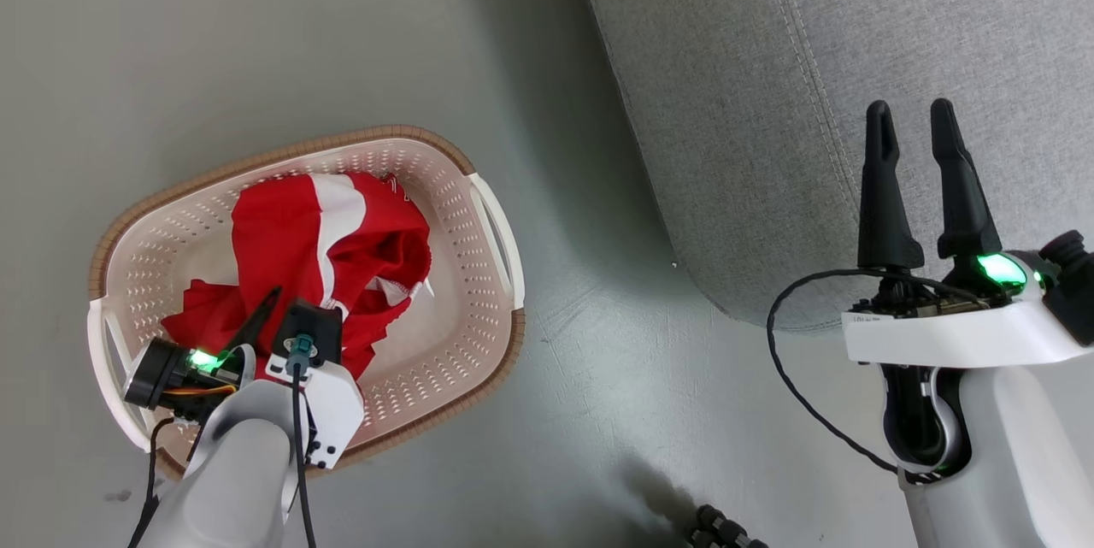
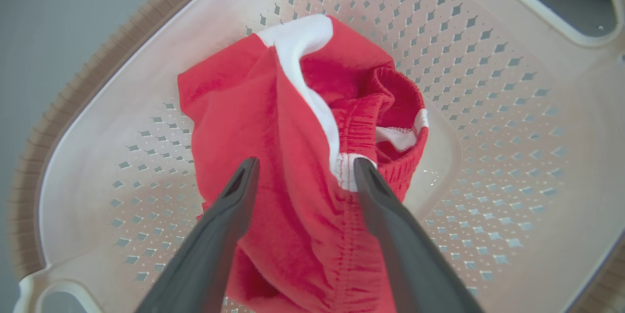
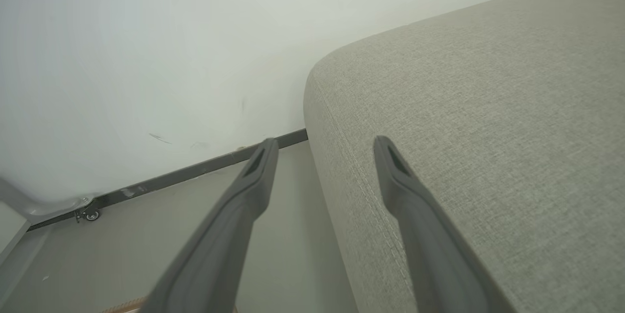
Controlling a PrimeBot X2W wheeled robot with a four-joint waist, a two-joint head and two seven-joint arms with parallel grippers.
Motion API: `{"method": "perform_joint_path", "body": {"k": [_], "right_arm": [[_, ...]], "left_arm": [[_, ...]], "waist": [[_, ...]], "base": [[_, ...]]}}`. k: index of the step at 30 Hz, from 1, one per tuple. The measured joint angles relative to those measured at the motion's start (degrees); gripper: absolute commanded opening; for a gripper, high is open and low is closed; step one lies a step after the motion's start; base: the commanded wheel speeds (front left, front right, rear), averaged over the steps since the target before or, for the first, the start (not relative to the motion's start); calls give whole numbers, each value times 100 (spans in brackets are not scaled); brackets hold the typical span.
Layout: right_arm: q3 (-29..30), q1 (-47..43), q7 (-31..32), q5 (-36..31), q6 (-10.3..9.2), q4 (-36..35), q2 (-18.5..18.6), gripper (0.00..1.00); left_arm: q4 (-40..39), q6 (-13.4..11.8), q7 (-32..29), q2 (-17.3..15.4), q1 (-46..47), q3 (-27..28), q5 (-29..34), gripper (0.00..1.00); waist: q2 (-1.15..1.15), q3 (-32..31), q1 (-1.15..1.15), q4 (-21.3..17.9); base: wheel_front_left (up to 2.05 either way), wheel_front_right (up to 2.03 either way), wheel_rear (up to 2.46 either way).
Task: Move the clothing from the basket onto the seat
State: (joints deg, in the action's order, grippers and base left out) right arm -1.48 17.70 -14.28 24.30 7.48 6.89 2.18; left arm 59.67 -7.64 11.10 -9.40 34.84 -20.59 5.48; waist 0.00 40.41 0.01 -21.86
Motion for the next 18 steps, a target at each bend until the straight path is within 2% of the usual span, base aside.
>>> {"method": "perform_joint_path", "body": {"k": [1,2,3,6,7,18], "right_arm": [[-12,23,0,0,0,3,0,100],[-24,22,0,0,0,5,0,100],[-27,19,0,0,0,19,-1,100],[0,20,0,0,0,43,0,100],[8,20,0,0,0,51,0,100],[44,43,0,1,0,89,0,100]], "left_arm": [[32,-1,-1,5,17,-13,10,99],[63,-1,-1,13,43,-27,30,77],[78,-1,-1,22,69,-36,31,51],[97,-1,0,55,104,-75,32,15],[103,-1,0,65,105,-84,32,0],[118,-45,104,34,279,-85,31,0]], "waist": [[0,8,0,-7],[0,15,0,-14],[0,20,0,-20],[0,16,0,-25],[0,11,0,-24],[0,-81,0,19]], "base": [[0,0,0],[0,0,0],[0,0,0],[0,0,0],[0,0,0],[0,0,0]]}}
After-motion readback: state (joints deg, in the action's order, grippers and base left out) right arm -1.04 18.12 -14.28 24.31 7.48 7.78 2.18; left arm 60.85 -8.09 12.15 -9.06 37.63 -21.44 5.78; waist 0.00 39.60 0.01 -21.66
